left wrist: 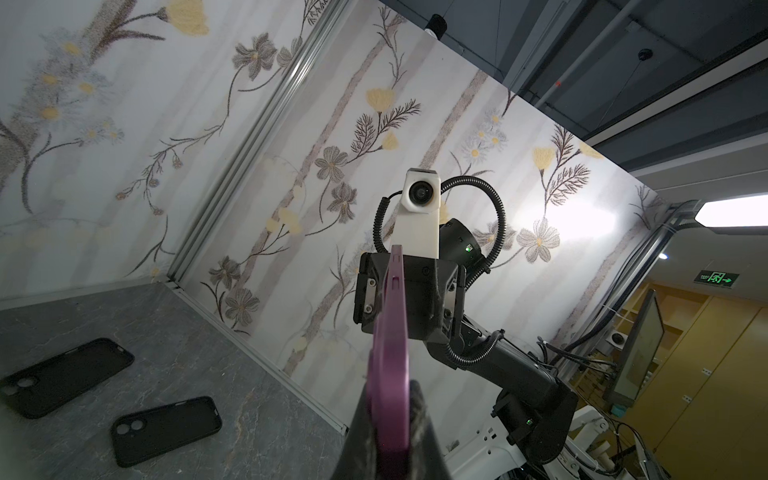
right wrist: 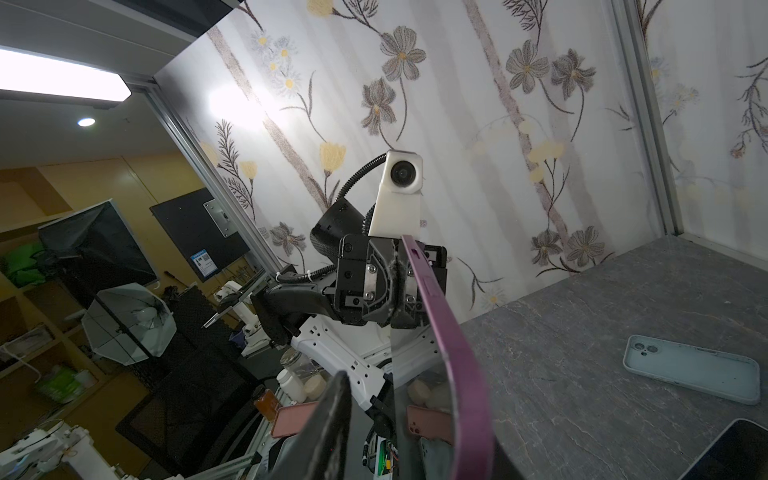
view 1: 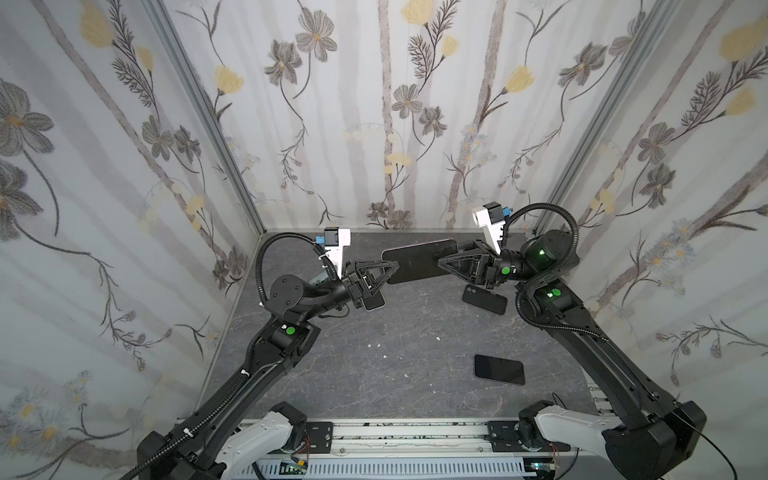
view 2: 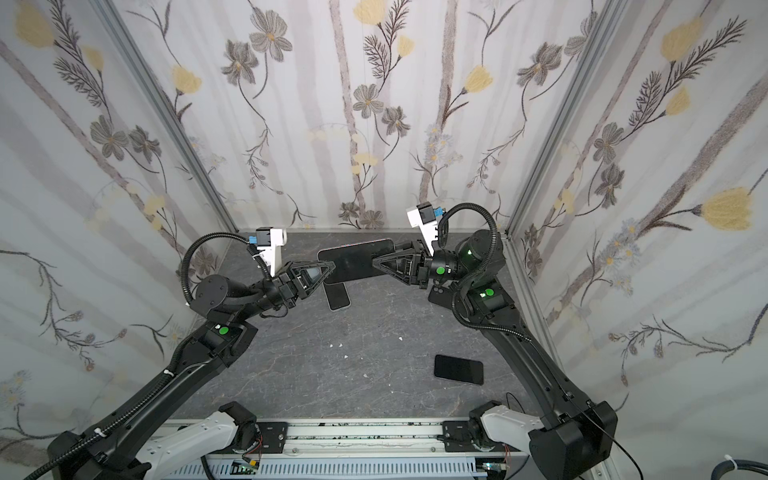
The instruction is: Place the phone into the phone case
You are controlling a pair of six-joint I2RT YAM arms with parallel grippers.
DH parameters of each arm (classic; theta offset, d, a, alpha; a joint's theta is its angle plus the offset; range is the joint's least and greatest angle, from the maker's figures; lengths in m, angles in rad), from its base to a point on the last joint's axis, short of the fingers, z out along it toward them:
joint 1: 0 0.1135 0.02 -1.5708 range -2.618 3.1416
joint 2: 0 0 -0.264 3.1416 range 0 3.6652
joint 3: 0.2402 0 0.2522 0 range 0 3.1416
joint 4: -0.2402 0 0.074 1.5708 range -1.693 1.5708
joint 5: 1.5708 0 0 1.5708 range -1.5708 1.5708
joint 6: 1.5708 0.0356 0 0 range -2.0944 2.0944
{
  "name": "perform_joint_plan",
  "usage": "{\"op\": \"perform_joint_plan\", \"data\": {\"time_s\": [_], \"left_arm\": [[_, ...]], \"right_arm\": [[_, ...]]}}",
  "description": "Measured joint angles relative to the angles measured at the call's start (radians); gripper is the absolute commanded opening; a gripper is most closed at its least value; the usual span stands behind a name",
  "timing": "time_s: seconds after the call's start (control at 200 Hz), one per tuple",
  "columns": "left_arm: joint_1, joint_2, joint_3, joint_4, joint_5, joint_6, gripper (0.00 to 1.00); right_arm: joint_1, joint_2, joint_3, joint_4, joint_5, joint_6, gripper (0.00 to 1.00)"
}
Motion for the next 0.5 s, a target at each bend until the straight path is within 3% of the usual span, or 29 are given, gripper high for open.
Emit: {"op": "perform_joint_plan", "data": {"time_s": [0.2,0.32,0.48,0.5], "left_arm": [[0.000,-0.009,-0.003,0.003,0.007,0.000,0.00],[0.000,-0.012,-0.003,0.003,0.011,0.014,0.00],[0.001,-0.015,-0.003,-0.008,0.012,0.027,0.00],[0.001,-0.016,-0.003,-0.012,0.009,0.030,0.05]], "right_arm": [[-0.010,0.003,0.000,-0.006,0.000,-0.011,0.18],[-0.016,0.005,0.000,-0.008,-0.010,-0.005,0.00],[-0.018,0.005,0.000,-0.008,-0.018,0.001,0.00],[-0.019,0.005,0.000,-0.008,-0.018,0.001,0.00]]}}
